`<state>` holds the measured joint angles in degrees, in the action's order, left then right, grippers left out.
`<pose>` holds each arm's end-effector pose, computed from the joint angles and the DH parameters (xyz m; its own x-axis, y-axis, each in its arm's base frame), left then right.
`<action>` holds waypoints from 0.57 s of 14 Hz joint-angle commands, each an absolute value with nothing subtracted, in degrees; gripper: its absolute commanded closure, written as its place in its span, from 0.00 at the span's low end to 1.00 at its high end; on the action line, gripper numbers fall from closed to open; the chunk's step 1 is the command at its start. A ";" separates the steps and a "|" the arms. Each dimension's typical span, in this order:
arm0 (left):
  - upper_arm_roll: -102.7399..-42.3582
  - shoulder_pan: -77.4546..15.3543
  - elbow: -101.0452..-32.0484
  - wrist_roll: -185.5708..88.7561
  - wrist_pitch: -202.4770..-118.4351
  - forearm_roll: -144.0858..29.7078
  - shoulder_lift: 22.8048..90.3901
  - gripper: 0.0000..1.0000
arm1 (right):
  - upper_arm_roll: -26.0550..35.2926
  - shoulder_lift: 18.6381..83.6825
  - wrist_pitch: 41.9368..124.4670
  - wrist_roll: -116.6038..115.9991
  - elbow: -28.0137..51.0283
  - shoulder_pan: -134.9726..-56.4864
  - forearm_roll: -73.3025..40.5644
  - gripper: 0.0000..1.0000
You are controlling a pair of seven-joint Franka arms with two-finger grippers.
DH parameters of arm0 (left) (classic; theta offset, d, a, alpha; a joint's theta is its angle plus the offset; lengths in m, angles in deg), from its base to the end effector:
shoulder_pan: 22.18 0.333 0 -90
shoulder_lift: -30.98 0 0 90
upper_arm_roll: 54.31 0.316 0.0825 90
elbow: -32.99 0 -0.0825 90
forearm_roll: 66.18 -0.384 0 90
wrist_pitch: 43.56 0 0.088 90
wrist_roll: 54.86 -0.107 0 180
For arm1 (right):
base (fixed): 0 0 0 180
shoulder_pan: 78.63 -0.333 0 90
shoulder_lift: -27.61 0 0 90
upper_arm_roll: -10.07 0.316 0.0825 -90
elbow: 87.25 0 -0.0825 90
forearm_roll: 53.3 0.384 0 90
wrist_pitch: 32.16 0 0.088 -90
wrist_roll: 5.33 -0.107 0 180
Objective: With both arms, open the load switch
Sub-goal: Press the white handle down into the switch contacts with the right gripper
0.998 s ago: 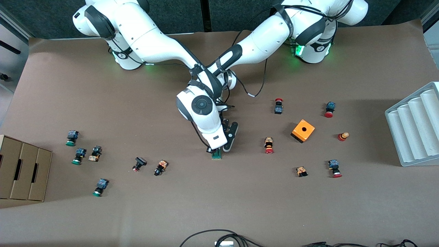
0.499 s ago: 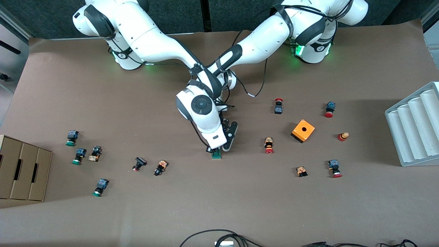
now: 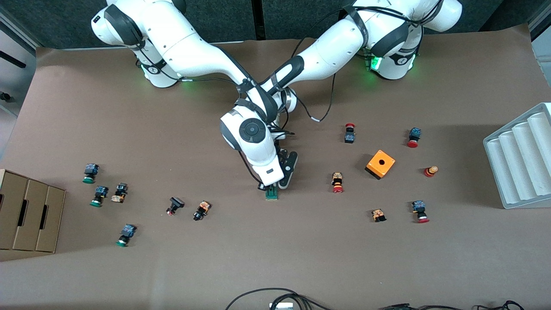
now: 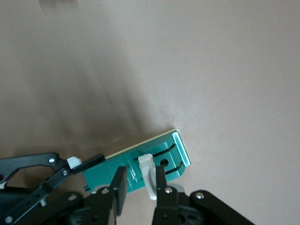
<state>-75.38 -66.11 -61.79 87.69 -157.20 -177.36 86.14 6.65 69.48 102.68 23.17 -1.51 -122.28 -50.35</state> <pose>0.3506 -0.5599 0.0747 0.4091 0.0393 0.9117 0.0297 -0.9991 0.0297 0.5501 0.4765 0.2499 0.3723 0.9213 0.1124 0.9229 -0.3803 0.0599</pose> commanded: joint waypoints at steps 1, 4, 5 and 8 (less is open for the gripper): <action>-74.88 -66.12 -61.23 87.88 -158.25 -178.15 86.26 0.57 | 6.82 67.07 100.82 22.18 0.82 -122.40 -51.11 0.68; -74.88 -66.21 -61.23 87.79 -158.25 -178.15 86.26 0.57 | 6.90 67.16 100.82 20.87 0.99 -122.49 -51.02 0.68; -74.88 -66.21 -61.23 87.79 -158.25 -178.15 86.26 0.57 | 7.08 67.16 100.91 20.25 1.17 -122.58 -51.10 0.68; -74.88 -66.12 -61.32 87.88 -158.17 -178.15 86.26 0.57 | 7.34 67.33 100.91 19.81 1.17 -122.58 -51.02 0.68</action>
